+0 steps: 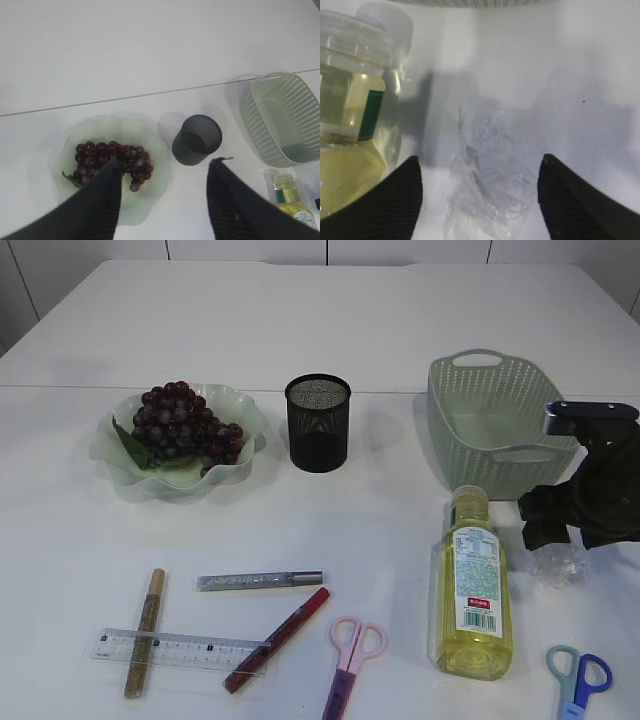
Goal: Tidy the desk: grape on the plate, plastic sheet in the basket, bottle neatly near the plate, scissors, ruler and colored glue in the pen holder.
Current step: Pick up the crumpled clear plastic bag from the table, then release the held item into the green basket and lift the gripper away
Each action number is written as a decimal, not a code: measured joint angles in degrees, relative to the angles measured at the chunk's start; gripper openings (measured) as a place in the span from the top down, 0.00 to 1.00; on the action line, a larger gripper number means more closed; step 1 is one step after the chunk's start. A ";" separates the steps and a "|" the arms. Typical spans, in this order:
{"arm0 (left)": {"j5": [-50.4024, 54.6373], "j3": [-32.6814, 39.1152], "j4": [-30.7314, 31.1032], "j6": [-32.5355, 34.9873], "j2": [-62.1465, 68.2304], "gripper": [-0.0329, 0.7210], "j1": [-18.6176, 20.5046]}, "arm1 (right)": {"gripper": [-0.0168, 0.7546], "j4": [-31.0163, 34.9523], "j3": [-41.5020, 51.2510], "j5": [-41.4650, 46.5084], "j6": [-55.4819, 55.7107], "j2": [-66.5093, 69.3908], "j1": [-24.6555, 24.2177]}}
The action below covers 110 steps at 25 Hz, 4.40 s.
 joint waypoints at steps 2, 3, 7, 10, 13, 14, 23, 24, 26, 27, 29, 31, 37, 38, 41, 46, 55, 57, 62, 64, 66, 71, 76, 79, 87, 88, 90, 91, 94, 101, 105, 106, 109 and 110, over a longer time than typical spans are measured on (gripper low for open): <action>0.00 0.00 0.00 0.00 0.00 0.42 0.00 | 0.26 0.00 -0.05 -1.15 0.00 0.40 0.00; 0.00 0.00 0.00 0.00 0.00 0.42 0.00 | 0.26 0.00 -0.05 -1.44 0.00 0.75 0.00; 0.00 0.00 0.00 0.00 0.00 0.42 0.00 | 0.26 0.00 -0.05 -1.69 0.00 2.30 0.00; 0.00 0.00 0.00 0.10 0.00 0.42 0.00 | 0.25 -0.09 -0.05 -1.69 -0.10 2.84 0.00; 0.00 0.00 0.00 0.10 0.00 0.42 0.00 | 0.27 -0.09 -0.13 -1.69 -0.10 2.84 0.00; 0.00 0.00 0.00 0.10 0.00 0.42 0.00 | 0.27 -0.09 -0.13 -1.69 -0.10 2.84 0.00; 0.02 0.00 -1.92 0.10 0.00 0.42 0.00 | 0.59 -0.09 -0.13 -2.39 -0.10 3.05 0.00; 0.02 0.00 -1.92 0.10 0.00 0.42 0.00 | 0.64 -0.09 -0.13 -2.39 -0.10 3.05 0.00; 0.02 0.00 -1.92 0.10 0.00 0.42 0.00 | 0.75 -0.09 -0.13 -2.16 -0.10 3.05 0.00; 0.02 0.00 -1.92 0.10 0.00 0.42 0.00 | 0.79 -0.09 -0.13 -2.02 -0.10 3.05 0.00; 0.02 0.00 -1.92 0.10 0.00 0.42 0.00 | 0.87 -0.09 -0.13 -1.41 -0.10 3.05 0.00; 0.02 0.00 -1.92 0.10 0.00 0.42 0.00 | 0.91 -0.09 -0.13 -0.74 -0.10 3.05 0.00; 0.02 0.00 -1.56 0.10 0.00 0.42 0.00 | 0.93 -0.11 -0.13 2.09 -0.10 0.92 0.00; 0.02 0.00 -1.56 0.10 0.00 0.42 0.00 | 0.93 -0.21 -0.13 2.97 -0.10 -0.26 0.00; 0.02 0.00 -1.53 0.10 0.00 0.42 0.00 | 0.93 -0.21 -0.13 5.69 -0.10 -3.47 0.00; 0.02 0.00 -1.53 0.10 0.00 0.44 0.00 | 0.94 -1.59 -0.13 10.16 0.14 -8.55 0.07; 0.02 0.00 -1.88 0.10 0.00 0.45 0.00 | 0.94 -2.60 -3.69 17.94 0.50 -18.36 0.07; 0.02 0.00 -2.16 0.10 0.00 0.45 0.00 | 0.94 -2.89 -7.22 20.48 1.16 -18.97 0.07; 0.02 0.00 -2.72 0.10 0.00 0.46 0.00 | 0.94 -3.27 -16.34 22.75 2.45 -19.18 0.07; 0.02 0.00 -2.72 0.10 0.00 0.47 0.00 | 0.94 -3.84 -19.12 22.75 2.56 -19.05 0.07; 0.02 0.00 -2.72 0.10 0.00 0.47 0.00 | 0.94 -4.89 -22.48 22.51 2.56 -17.43 0.07; 0.02 0.00 -3.04 0.20 0.00 0.47 0.00 | 0.94 -5.84 -31.04 22.51 3.23 -10.11 0.07; 0.02 0.00 -3.29 0.20 0.00 0.47 0.00 | 0.94 -5.47 -39.78 23.05 5.35 -2.20 0.07; 0.02 0.00 -3.43 0.20 0.00 0.48 0.00 | 0.94 -4.48 -44.31 24.63 6.49 2.32 0.07; 0.02 0.00 -3.56 0.20 0.00 0.48 0.00 | 0.93 -2.95 -51.62 25.24 7.99 11.21 0.07; 0.02 0.00 -3.60 0.20 0.00 0.49 0.00 | 0.92 -2.82 -52.18 25.38 8.13 12.09 0.07; 0.02 0.00 -3.60 0.20 0.00 0.49 0.00 | 0.90 -2.38 -52.87 25.38 8.28 13.62 0.07; 0.02 0.00 -3.69 0.20 0.00 0.49 0.00 | 0.89 -2.29 -53.25 25.38 8.28 14.15 0.07; 0.02 0.00 -3.69 0.20 0.00 0.49 0.00 | 0.84 -2.25 -53.47 25.38 8.32 15.66 0.07; 0.02 0.00 -3.73 0.20 0.00 0.49 0.00 | 0.52 0.33 -53.47 25.10 8.94 17.09 0.07; 0.02 0.00 -3.73 0.20 0.00 0.49 0.00 | 0.28 1.94 -53.47 24.86 9.16 17.98 0.07; 0.02 0.00 -3.73 0.20 0.00 0.49 0.00 | 0.25 1.94 -53.47 24.86 9.16 18.10 0.07; 0.02 0.00 -3.73 0.20 0.00 0.49 0.00 | 0.23 1.99 -53.58 25.00 9.19 18.18 0.07; 0.02 0.00 -3.73 0.20 0.00 0.49 0.00 | 0.23 2.08 -53.83 25.62 9.29 18.22 0.07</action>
